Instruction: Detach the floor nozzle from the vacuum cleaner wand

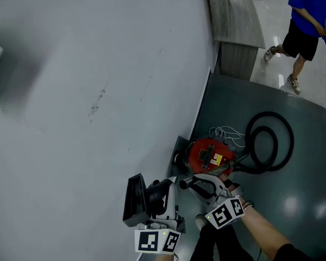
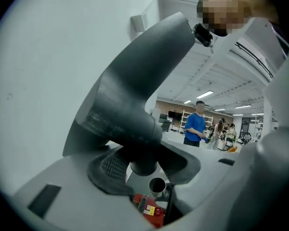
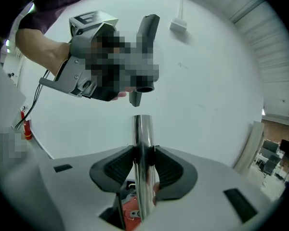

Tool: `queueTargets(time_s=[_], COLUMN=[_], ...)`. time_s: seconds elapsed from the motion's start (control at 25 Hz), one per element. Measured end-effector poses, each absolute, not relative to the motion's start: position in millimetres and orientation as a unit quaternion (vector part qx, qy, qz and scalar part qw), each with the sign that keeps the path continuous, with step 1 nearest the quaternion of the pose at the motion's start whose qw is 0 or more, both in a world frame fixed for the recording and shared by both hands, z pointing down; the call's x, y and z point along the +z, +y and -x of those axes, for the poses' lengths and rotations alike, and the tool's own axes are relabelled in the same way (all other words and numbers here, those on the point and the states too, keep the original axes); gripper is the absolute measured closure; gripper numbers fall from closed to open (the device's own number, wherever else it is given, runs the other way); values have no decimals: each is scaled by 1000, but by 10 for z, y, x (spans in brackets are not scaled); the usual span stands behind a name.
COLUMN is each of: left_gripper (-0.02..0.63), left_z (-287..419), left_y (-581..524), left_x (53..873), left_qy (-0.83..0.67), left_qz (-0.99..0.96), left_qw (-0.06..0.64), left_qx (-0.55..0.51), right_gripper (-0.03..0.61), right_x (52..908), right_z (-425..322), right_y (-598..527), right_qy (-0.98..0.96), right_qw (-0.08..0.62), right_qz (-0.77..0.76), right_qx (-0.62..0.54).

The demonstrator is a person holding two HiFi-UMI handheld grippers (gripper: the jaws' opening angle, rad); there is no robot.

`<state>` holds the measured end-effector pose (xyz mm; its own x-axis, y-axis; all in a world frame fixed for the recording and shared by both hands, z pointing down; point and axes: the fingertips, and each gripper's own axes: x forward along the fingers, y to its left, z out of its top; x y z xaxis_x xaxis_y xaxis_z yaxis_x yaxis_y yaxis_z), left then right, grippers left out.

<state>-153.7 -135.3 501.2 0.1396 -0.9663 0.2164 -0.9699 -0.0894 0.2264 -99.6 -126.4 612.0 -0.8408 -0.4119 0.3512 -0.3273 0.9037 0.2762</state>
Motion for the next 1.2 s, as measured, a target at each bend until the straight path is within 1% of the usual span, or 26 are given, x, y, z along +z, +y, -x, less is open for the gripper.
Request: queueTargets(time_s=[0.24,0.48,0.68,0.88,0.92,1.0,1.2], left_gripper=[436,436,436,436,436,436,436], left_z=[1540,1459,1367,1322,1314,1289,1168], left_y=[-1254,-1186,-1083,-927,-891,-820,-657], left_x=[5012,4770,4425,4003,3908,3723,3344], left_qy=[-650,-635,-617,-604,-602,-596,-580], left_qz=[-743,-758,-773,-784,-787,-792,-807], left_qw=[158,151,145,137,133,124,103], left_qx=[10,0,-18,-36,-38,-39,-40], right_gripper=[423,413,413,419,435,489,537], right_x=[5985,5598,4996,4316,4192,3956,3482], right_z=[1010,964,828,611,557,459,304], right_y=[-1221,-1117,-1044,-1069,-1069,-1052,-906], right_qy=[-961,-965,-971,-965,-961,-954,-944], right_qw=[194,174,125,24,10,-14,-52], right_qz=[-178,-178,-200,-244,-255,-273,-299], right_qx=[-83,-80,-28,89,103,120,129])
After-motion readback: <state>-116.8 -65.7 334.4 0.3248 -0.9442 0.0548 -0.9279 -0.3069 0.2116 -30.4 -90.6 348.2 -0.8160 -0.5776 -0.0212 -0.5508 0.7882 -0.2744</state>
